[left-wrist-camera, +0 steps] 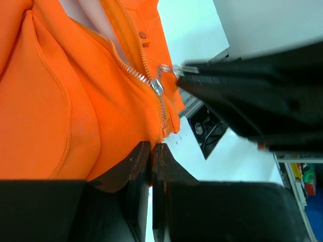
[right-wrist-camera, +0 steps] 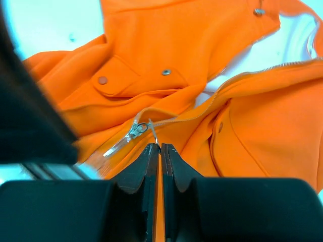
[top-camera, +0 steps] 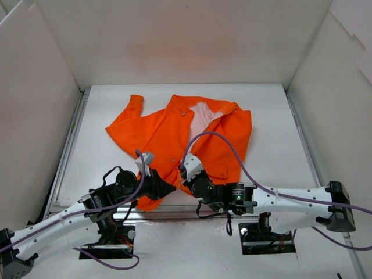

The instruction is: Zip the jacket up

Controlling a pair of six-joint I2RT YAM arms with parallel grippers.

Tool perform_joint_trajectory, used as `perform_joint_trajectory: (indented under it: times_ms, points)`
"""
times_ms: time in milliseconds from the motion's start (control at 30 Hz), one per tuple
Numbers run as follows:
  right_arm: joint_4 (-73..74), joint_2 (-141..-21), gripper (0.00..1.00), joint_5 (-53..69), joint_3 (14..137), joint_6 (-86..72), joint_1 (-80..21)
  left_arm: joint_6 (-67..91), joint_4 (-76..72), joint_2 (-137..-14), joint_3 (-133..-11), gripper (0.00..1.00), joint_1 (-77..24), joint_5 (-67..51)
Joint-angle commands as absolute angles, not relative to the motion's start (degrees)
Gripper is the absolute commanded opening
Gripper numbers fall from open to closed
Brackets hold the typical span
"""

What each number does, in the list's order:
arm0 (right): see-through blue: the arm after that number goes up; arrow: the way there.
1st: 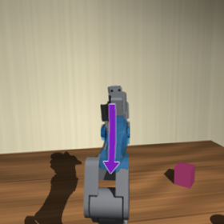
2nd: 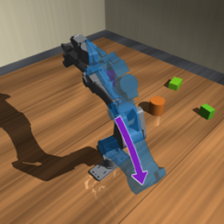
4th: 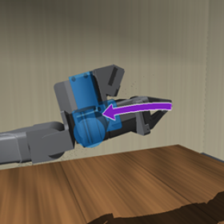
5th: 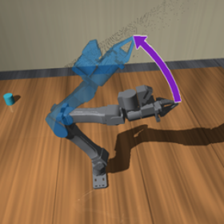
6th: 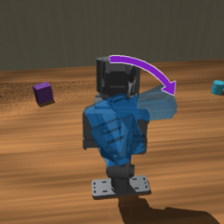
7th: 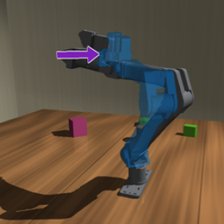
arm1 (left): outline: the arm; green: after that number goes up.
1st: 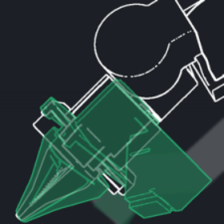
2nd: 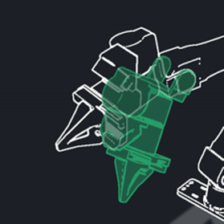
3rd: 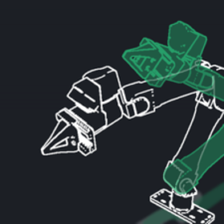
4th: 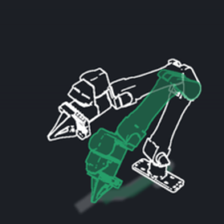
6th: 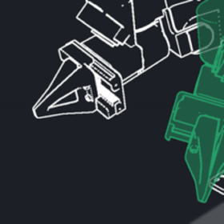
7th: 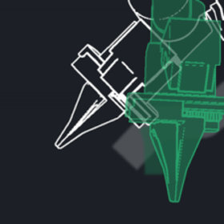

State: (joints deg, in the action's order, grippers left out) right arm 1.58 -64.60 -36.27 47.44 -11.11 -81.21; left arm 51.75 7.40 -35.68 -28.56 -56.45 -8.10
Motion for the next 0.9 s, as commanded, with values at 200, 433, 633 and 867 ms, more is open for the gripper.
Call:
perform_joint_trajectory:
  times_ms: [200,433,633,867]
  points:
    - [-5.8,-72.05,0.0,-31.47,54.58,-10.64,-64.61,46.76,10.63,-33.76,-32.52,0.0,-58.8,-12.3]
    - [-6.42,-76.02,0.0,-28.74,63.78,-8.09,-45.14,43.86,18.18,-24.71,-37.78,0.0,-58.8,-5.3]
    - [-3.27,-83.22,0.0,-26.02,78.99,-8.17,-25.36,39.38,30.65,-17.06,-48.33,0.0,-58.8,5.96]
    - [9.82,-101.13,0.0,-17.6,104.82,-13.44,-1.96,38.93,36.56,-11.61,-50.71,0.0,-58.8,11.77]
